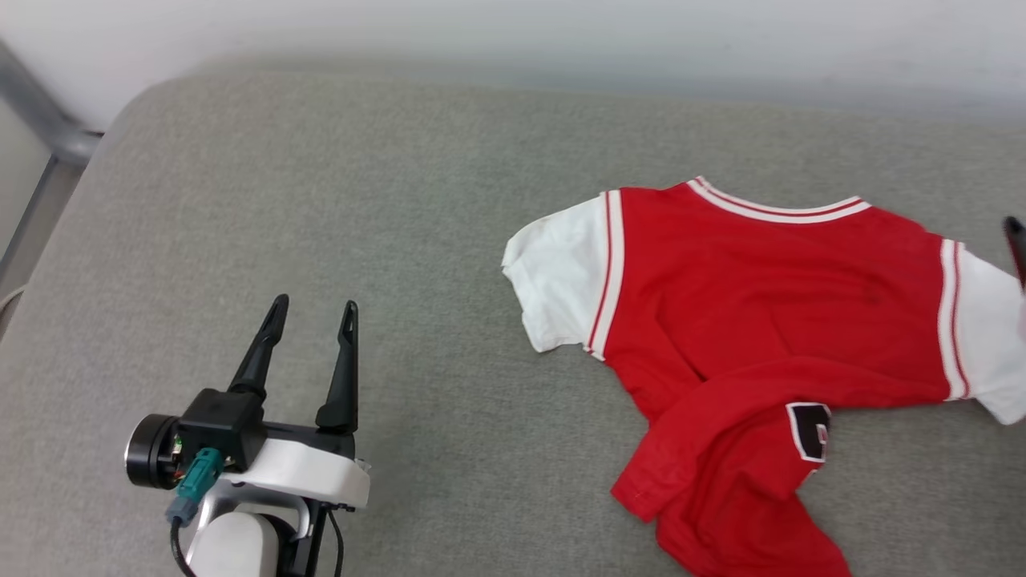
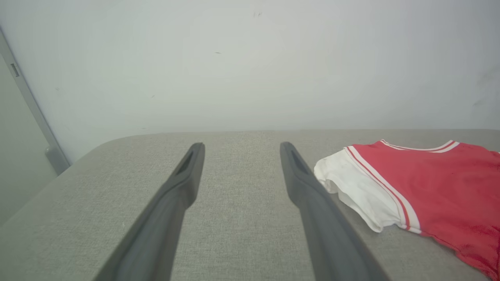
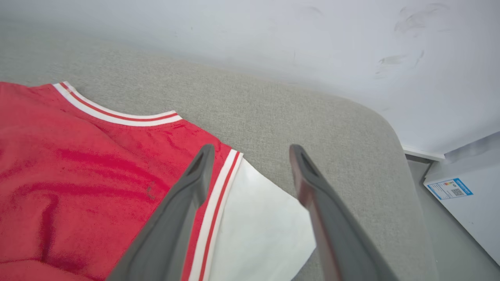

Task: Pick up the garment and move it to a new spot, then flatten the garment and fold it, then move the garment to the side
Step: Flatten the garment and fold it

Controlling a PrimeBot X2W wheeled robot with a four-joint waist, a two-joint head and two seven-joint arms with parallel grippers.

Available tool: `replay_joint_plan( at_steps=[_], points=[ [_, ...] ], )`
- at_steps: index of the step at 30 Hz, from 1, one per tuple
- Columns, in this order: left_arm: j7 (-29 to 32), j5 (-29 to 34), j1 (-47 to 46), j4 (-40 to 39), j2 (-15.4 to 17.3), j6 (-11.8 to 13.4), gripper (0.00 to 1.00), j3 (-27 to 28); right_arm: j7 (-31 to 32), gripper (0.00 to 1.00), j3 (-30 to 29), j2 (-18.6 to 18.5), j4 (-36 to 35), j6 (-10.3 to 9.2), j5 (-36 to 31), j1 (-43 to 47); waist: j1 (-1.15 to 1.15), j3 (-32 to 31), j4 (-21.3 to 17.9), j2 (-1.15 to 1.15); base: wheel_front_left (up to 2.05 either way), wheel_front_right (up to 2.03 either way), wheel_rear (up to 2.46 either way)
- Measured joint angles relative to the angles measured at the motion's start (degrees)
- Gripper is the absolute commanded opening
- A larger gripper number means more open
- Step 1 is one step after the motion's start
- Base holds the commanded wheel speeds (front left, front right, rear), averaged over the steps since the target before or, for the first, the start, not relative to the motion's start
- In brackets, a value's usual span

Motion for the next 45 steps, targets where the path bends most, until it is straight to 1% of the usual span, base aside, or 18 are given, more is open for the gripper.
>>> replay_joint_plan(
  at_steps=[4, 6, 9, 14, 17, 19, 22, 25, 27, 29, 31, 33, 36, 38, 40, 45],
  points=[
    [0.00, -0.82, 0.71, -0.18, -0.12, -0.04, 1.00, 0.94, -8.65, 1.00, 1.38, 2.50, -6.15, 0.00, 3.58, 3.85, 0.00, -2.39, -2.40, 0.00, 0.00, 0.00, 0.00],
    [0.00, -1.24, 1.51, -0.21, -0.18, -0.08, 1.00, 1.57, -12.85, 1.00, 1.07, 4.22, -9.50, 0.00, 5.15, 6.10, 0.00, -3.43, -3.64, 0.00, 0.00, 0.00, 0.00],
    [0.00, -1.66, 2.47, -0.51, -0.32, -0.09, 1.00, 2.19, -18.57, 1.00, -1.36, 8.24, -13.81, 0.00, 6.77, 10.35, -0.01, -4.76, -5.36, 0.00, 0.00, 0.00, 0.00],
    [0.00, -2.65, 3.97, -0.62, -0.80, -0.44, 1.00, 2.33, -25.24, 1.00, -4.11, 15.34, -20.80, -0.01, 6.45, 18.20, -0.01, -6.24, -7.49, 0.00, 0.00, 0.00, 0.00],
    [0.00, -3.02, 4.72, -0.55, -0.82, -0.60, 1.00, 2.31, -27.00, 1.00, -5.28, 19.53, -24.13, -0.01, 6.02, 22.18, -0.01, -6.65, -8.47, 0.00, 0.00, 0.00, 0.00],
    [0.00, -3.03, 4.84, -0.76, -0.74, -0.97, 1.00, 2.19, -27.44, 1.00, -5.82, 21.23, -25.57, -0.01, 5.42, 24.08, -0.01, -6.69, -9.14, 0.00, 0.00, 0.00, 0.00],
    [0.00, -3.64, 4.33, -1.02, -0.36, -1.15, 1.00, 2.05, -27.87, 1.00, -6.42, 22.45, -27.26, -0.01, 5.95, 25.36, -0.01, -6.41, -10.18, 0.00, 0.00, 0.00, 0.00],
    [0.56, -3.93, 1.51, -0.27, 1.91, -1.58, 1.00, 0.36, -27.42, 1.00, -6.67, 22.93, -28.44, -0.01, 6.79, 25.83, -0.01, -5.63, -11.13, 0.00, 0.00, 0.00, 0.00],
    [3.74, -5.02, -1.65, 0.15, 3.77, -1.69, 1.00, -1.40, -27.31, 1.00, -7.39, 22.95, -29.25, -0.01, 7.08, 25.79, -0.01, -4.76, -11.71, 0.00, 0.00, 0.00, 0.00],
    [8.92, -5.95, -5.74, 0.56, 6.38, -1.88, 1.00, -3.72, -27.11, 1.00, -7.86, 22.72, -30.08, -0.01, 7.16, 25.69, 0.00, -3.68, -12.23, 0.00, 0.00, 0.00, 0.00],
    [16.01, -8.10, -10.72, 1.26, 9.70, -1.92, 1.00, -7.36, -27.07, 1.00, -7.94, 22.58, -31.04, -0.01, 7.42, 25.56, 0.00, -2.36, -12.69, 0.00, 0.00, 0.00, 0.00],
    [24.81, -11.94, -14.89, 2.03, 12.73, -1.93, 1.00, -11.36, -27.16, 1.00, -7.89, 22.49, -31.64, -0.01, 7.26, 25.12, 0.00, -0.97, -13.22, 0.00, 0.00, 0.00, 0.00],
    [35.55, -17.85, -21.19, 2.47, 16.31, -2.02, 1.00, -14.93, -27.87, 1.00, -8.15, 22.45, -31.85, -0.01, 7.04, 24.22, 0.00, 1.14, -14.15, 0.00, 0.00, 0.00, 0.00],
    [41.36, -20.08, -25.14, 3.23, 19.70, -2.03, 1.00, -17.60, -28.19, 1.00, -7.88, 22.58, -31.93, -0.01, 7.06, 23.81, 0.01, 2.70, -14.76, 0.00, 0.00, 0.00, 0.00],
    [45.35, -22.45, -28.24, 4.30, 22.41, -2.02, 1.00, -19.98, -28.52, 1.00, -7.24, 22.94, -31.87, -0.01, 7.10, 23.32, 0.01, 4.23, -15.42, 0.00, 0.00, 0.00, 0.00],
    [52.27, -28.17, -34.44, 7.47, 26.19, -2.02, 1.00, -24.83, -29.83, 1.00, -6.72, 23.47, -31.19, -0.02, 6.43, 22.70, 0.01, 7.83, -17.06, 0.00, 0.00, 0.00, 0.00]
  ],
)
